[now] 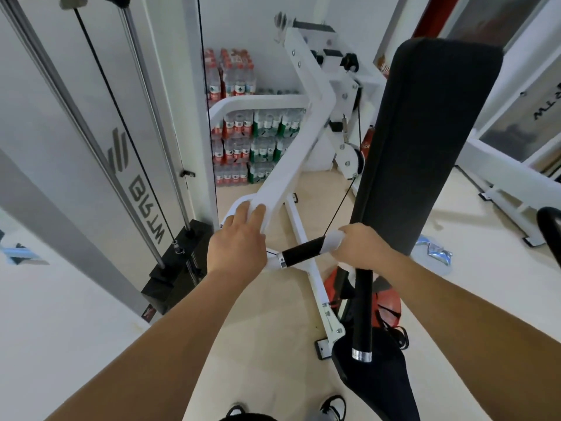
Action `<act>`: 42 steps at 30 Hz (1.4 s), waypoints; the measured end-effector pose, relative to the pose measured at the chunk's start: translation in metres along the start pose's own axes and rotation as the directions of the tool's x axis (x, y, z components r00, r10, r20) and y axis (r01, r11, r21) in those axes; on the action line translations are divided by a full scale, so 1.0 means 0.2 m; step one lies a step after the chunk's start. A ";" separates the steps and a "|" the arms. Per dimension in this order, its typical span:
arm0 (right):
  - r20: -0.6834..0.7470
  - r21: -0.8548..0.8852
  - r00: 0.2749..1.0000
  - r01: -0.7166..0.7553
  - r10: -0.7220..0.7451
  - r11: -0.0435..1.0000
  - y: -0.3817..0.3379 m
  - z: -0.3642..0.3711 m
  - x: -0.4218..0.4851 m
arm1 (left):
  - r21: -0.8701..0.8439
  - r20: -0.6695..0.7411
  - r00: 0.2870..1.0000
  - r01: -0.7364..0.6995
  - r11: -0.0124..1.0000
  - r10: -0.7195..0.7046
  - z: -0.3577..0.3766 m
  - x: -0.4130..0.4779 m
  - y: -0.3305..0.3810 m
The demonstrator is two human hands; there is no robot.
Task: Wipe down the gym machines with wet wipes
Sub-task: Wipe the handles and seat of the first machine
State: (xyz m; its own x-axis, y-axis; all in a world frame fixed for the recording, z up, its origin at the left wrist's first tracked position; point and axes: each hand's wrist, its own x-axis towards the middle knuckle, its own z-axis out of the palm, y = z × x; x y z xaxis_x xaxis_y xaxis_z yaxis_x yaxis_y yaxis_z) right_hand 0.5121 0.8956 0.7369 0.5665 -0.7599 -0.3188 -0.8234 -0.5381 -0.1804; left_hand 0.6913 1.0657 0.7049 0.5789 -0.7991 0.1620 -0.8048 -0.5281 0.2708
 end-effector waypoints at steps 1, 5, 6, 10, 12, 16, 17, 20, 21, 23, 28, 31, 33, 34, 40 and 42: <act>-0.036 0.099 0.998 -0.049 0.052 0.994 0.01 0.02 -0.02 | 0.011 0.002 1.000 0.001 1.000 -0.001 0.00 0.00 0.00; -0.223 0.298 0.947 -0.158 0.230 0.941 0.00 0.12 -0.05 | 0.025 0.013 1.000 0.012 1.000 -0.013 -0.01 0.00 0.01; -0.192 0.388 0.940 -0.189 0.280 0.902 0.01 0.13 -0.06 | 0.017 0.018 1.000 0.014 1.000 -0.014 -0.01 0.00 0.02; 0.029 0.723 0.888 -0.336 0.460 0.603 0.05 0.19 -0.12 | 0.001 0.028 0.999 0.016 1.000 -0.016 -0.02 0.00 0.01; 0.099 0.770 0.857 -0.388 0.506 0.507 0.05 0.23 -0.19 | 0.001 0.025 1.000 0.002 1.000 -0.002 -0.02 0.00 0.01; 0.204 0.755 0.824 -0.477 0.529 0.451 0.06 0.41 -0.43 | 0.017 0.031 0.999 -0.007 1.000 0.006 0.00 0.00 0.01; 0.227 0.733 0.831 -0.489 0.508 0.472 0.06 0.46 -0.49 | 0.035 0.037 0.999 -0.006 0.999 0.005 0.01 0.00 0.01; 0.289 0.716 0.820 -0.528 0.494 0.457 0.08 0.52 -0.60 | 0.078 0.044 0.999 0.003 0.997 -0.006 0.01 0.00 0.02; 0.306 0.712 0.813 -0.541 0.496 0.448 0.08 0.51 -0.58 | 0.083 0.046 0.999 0.002 0.997 -0.006 0.01 0.00 0.03; 0.314 0.705 0.800 -0.557 0.511 0.440 0.07 0.43 -0.48 | 0.085 0.043 0.999 -0.004 0.996 0.000 0.01 0.00 0.03; 0.219 0.764 0.843 -0.461 0.491 0.451 0.02 0.15 -0.16 | 0.070 0.058 0.998 0.001 0.998 -0.005 0.00 0.00 0.02; 0.192 0.769 0.859 -0.432 0.474 0.472 0.03 0.16 -0.16 | 0.057 0.060 0.998 -0.005 0.998 0.001 -0.01 -0.01 0.02; 0.167 0.778 0.863 -0.412 0.476 0.475 0.03 0.18 -0.21 | 0.045 0.064 0.998 -0.010 0.999 0.007 -0.02 -0.01 0.02; 0.190 0.790 0.853 -0.427 0.486 0.441 0.02 0.19 -0.24 | 0.040 0.065 0.998 -0.012 0.999 0.009 -0.02 -0.01 0.02; 0.473 0.776 0.819 -0.562 0.324 0.286 0.05 0.28 -0.43 | 0.032 0.065 0.998 -0.009 0.999 0.007 -0.02 -0.01 0.02; 0.514 0.829 0.840 -0.538 0.173 0.151 0.12 0.35 -0.47 | 0.029 0.061 0.998 -0.006 1.000 0.004 -0.01 -0.01 0.02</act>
State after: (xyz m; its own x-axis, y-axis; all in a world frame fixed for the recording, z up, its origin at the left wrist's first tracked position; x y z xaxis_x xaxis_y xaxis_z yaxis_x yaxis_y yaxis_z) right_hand 0.4373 0.9793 0.6978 0.3160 -0.5441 -0.7773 -0.4580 0.6300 -0.6272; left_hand 0.6881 1.0656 0.7077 0.5665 -0.8174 0.1047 -0.8116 -0.5314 0.2425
